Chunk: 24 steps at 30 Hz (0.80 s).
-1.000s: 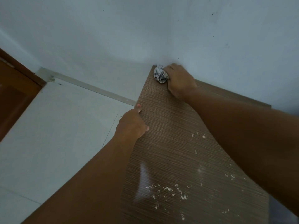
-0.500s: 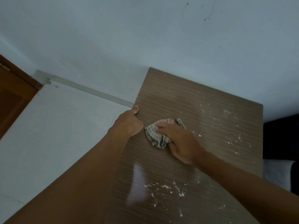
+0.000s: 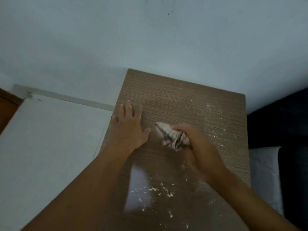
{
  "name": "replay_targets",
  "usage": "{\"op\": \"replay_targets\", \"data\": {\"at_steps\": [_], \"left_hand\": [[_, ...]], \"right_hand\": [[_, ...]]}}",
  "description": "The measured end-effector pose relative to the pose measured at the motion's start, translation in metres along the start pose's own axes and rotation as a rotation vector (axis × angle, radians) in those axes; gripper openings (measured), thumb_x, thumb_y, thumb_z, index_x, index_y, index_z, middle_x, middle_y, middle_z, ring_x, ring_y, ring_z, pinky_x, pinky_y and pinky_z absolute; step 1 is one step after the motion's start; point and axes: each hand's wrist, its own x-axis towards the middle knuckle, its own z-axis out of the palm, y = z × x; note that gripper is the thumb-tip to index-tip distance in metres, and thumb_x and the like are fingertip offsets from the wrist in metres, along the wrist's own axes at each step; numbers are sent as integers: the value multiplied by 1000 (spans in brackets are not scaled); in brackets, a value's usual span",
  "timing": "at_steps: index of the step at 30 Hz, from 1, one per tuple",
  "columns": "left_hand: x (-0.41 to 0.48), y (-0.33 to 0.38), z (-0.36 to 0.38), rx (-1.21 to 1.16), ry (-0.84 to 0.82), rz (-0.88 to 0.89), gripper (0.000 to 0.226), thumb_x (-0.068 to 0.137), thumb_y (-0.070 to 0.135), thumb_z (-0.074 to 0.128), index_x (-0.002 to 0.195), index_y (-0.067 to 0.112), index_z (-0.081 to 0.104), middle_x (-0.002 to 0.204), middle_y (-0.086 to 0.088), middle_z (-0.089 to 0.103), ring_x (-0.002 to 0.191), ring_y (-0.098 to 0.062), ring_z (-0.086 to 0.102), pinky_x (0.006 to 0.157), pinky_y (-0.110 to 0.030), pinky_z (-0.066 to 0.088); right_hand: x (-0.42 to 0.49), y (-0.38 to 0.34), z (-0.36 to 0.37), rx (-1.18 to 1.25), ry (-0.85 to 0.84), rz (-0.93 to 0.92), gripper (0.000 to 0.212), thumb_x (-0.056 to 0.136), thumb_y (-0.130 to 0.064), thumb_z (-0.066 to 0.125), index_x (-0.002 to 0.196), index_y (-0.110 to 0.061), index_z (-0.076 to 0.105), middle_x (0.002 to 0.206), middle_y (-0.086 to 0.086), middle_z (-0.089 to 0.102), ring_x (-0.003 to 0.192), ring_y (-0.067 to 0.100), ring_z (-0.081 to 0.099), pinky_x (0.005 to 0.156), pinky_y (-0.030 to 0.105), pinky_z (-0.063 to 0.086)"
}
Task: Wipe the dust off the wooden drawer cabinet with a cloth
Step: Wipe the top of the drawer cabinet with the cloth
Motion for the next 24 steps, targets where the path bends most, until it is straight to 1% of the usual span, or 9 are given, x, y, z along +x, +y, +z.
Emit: {"op": "replay_targets", "data": {"at_steps": [3, 6, 9, 12, 14, 16, 18, 21, 24], "left_hand": [[8, 18, -4, -187, -92, -2, 86, 87, 58, 55, 155, 29, 9, 163, -8, 0, 149, -29, 2, 117, -51, 17], [13, 26, -2, -151, -163, -43, 93, 82, 58, 64, 154, 29, 13, 163, -6, -7, 149, -30, -2, 116, -55, 18], [16, 28, 0, -152, -178, -73, 95, 80, 54, 69, 153, 30, 14, 162, -6, -10, 149, -30, -5, 115, -58, 17], [17, 30, 1, -172, -181, -87, 95, 78, 53, 71, 153, 31, 17, 162, -6, -9, 149, -30, -7, 115, -59, 19], [18, 29, 1, -175, -180, -87, 95, 78, 52, 72, 152, 30, 17, 162, -7, -8, 149, -30, -7, 114, -59, 21], [19, 30, 1, -178, -181, -90, 95, 77, 52, 73, 152, 30, 18, 162, -7, -7, 149, -29, -7, 114, -59, 22], [20, 30, 1, -185, -184, -96, 95, 77, 50, 73, 152, 30, 19, 162, -7, -7, 149, -29, -7, 114, -59, 22], [19, 30, 0, -191, -188, -100, 94, 77, 50, 74, 152, 30, 20, 162, -6, -7, 149, -28, -7, 114, -59, 22], [19, 31, -2, -171, -196, -95, 92, 79, 51, 72, 152, 30, 19, 162, -7, -6, 149, -29, -6, 115, -57, 21]], "right_hand": [[54, 28, -48, -155, 94, 89, 35, 92, -9, 50, 124, -23, 56, 113, -5, 59, 95, 12, 53, 74, 29, 45], [107, 56, -78, -224, 102, 119, 31, 94, -7, 48, 122, -19, 57, 115, -1, 59, 97, 15, 51, 77, 27, 37], [146, 79, -78, -344, 32, 105, 38, 91, -7, 44, 124, -22, 55, 126, 4, 58, 107, 24, 54, 83, 33, 41], [165, 95, -62, -427, -40, 78, 39, 88, -8, 45, 122, -24, 56, 124, 2, 58, 111, 24, 53, 85, 37, 42], [168, 106, -49, -458, -108, 59, 44, 88, -8, 48, 127, -25, 55, 129, 2, 58, 117, 24, 51, 91, 39, 42], [165, 120, -39, -423, -167, 35, 52, 88, -4, 48, 137, -22, 50, 140, 4, 53, 128, 25, 45, 105, 42, 37], [157, 131, -31, -352, -167, 29, 54, 91, -2, 47, 142, -18, 45, 149, 5, 44, 138, 24, 36, 115, 42, 25], [140, 131, -19, -231, -101, 62, 52, 94, -2, 46, 143, -18, 44, 153, 2, 37, 144, 20, 26, 118, 36, 13], [114, 117, -5, -152, -80, 86, 54, 93, -1, 47, 142, -22, 44, 154, 1, 35, 143, 13, 18, 119, 39, 9]]}}
